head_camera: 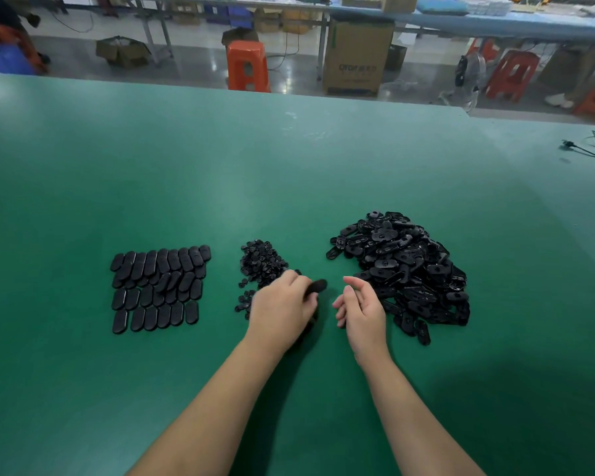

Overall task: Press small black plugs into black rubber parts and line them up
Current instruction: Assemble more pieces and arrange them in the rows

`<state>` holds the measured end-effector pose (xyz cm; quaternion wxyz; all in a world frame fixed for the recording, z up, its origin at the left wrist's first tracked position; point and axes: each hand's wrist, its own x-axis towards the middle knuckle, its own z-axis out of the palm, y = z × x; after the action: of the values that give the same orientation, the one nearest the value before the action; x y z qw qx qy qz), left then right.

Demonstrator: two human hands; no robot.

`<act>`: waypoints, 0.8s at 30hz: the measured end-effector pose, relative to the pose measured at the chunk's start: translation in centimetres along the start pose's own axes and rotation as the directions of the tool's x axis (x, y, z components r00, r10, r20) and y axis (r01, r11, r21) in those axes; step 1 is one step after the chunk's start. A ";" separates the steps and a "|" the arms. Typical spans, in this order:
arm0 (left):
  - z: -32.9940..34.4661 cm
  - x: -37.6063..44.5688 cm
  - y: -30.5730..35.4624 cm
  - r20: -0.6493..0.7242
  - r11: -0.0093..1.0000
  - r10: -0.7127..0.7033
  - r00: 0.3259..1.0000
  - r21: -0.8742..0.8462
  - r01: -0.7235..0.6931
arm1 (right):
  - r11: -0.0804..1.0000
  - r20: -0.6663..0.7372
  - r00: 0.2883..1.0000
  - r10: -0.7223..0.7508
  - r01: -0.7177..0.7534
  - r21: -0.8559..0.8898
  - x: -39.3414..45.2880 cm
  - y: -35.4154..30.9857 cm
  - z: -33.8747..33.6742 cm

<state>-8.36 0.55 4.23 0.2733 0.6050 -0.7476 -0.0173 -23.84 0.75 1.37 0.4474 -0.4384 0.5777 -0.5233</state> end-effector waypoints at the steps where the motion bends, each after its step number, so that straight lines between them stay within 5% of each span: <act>1: -0.5 -0.2 -1.1 -0.026 0.998 -0.064 0.998 -0.005 0.064 | 1.000 0.004 1.000 -0.006 0.006 -0.024 -0.1 0.0 0.0; 7: -4.3 -1.9 -9.8 -0.093 0.874 -0.484 0.870 -0.009 0.485 | 0.993 0.022 0.999 -0.023 0.025 -0.113 -0.3 -0.2 0.0; 16: -8.1 -3.8 -18.1 -0.237 0.662 -0.727 0.645 0.009 0.749 | 0.990 0.005 1.000 -0.022 0.023 -0.142 -0.3 -0.1 0.1; 24: -7.8 -4.0 -18.4 -0.218 0.675 -0.705 0.675 0.086 0.733 | 0.990 -0.005 1.000 -0.017 0.016 -0.141 -0.3 -0.2 0.1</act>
<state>11.94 1.65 2.75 0.2543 0.8705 -0.4213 -0.0104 -23.70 1.06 1.58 0.4092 -0.4722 0.6110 -0.4861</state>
